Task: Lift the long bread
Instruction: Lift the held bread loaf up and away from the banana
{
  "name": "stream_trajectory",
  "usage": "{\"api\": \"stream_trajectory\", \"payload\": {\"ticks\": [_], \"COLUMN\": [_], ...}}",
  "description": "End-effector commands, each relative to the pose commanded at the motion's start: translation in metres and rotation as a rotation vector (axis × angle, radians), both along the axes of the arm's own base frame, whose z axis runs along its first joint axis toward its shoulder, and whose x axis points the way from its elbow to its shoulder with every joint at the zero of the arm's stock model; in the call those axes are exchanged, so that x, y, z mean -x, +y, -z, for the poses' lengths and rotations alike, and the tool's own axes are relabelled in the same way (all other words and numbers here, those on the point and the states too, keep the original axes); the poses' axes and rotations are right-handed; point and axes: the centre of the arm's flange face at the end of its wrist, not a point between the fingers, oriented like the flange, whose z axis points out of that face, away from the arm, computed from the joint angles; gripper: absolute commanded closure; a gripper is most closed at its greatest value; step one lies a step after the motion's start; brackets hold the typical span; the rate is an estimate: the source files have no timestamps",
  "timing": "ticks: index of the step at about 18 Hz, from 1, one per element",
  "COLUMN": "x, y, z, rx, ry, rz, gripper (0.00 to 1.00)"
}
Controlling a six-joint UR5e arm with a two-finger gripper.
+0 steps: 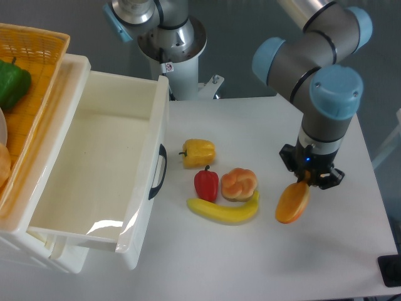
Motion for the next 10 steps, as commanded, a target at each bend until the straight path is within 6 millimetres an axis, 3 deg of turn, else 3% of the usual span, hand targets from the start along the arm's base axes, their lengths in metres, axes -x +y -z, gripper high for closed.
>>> {"api": "stream_trajectory", "payload": {"ticks": [10], "x": [-0.0095], "y": [-0.0075], "z": [0.0085], "rx": [0.038], "ry": [-0.068], "rz": [-0.005], "gripper": [0.99]}}
